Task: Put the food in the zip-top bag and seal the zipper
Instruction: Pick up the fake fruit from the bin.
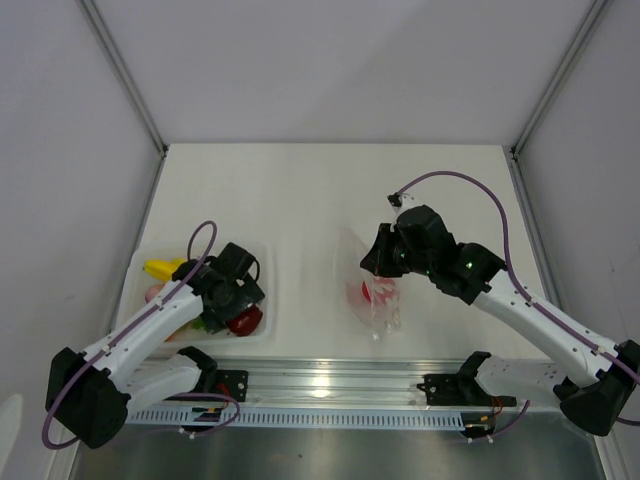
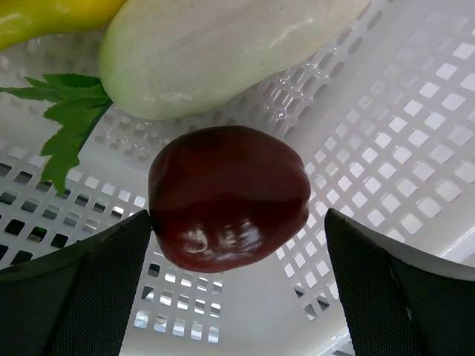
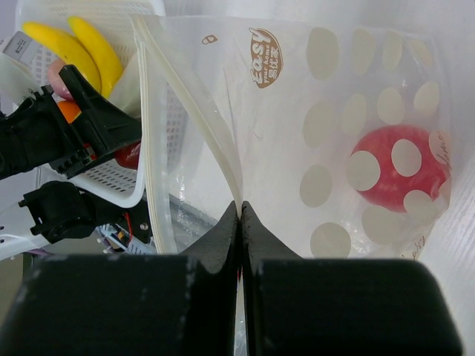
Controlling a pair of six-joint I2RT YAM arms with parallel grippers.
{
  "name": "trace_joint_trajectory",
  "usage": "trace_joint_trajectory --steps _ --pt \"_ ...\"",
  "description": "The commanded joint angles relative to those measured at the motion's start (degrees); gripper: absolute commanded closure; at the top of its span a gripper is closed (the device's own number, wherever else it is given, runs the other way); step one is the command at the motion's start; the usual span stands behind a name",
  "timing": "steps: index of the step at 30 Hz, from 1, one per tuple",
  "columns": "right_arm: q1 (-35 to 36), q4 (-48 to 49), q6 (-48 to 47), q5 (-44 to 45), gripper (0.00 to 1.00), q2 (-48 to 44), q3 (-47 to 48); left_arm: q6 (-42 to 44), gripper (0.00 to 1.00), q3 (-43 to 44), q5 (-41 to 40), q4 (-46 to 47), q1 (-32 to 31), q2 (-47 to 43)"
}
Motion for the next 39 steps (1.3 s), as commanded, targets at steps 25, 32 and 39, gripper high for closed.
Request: trace_joint_trajectory --steps 25,32,39 --pt "-0.21 1.44 -0.08 0.47 1.0 -0.78 -0.55 7.15 0.99 2.55 -0.49 3.38 0.47 -8.25" --pt "-0.12 1.53 0.18 0.47 1.0 -0.69 -0.2 19.1 0.99 7.84 12.99 12.58 0.29 -17.03" --pt "-0.03 1.27 0.27 0.47 1.0 0.01 1.03 20.1 0.99 0.98 41.32 47.62 -1.89 -21.73"
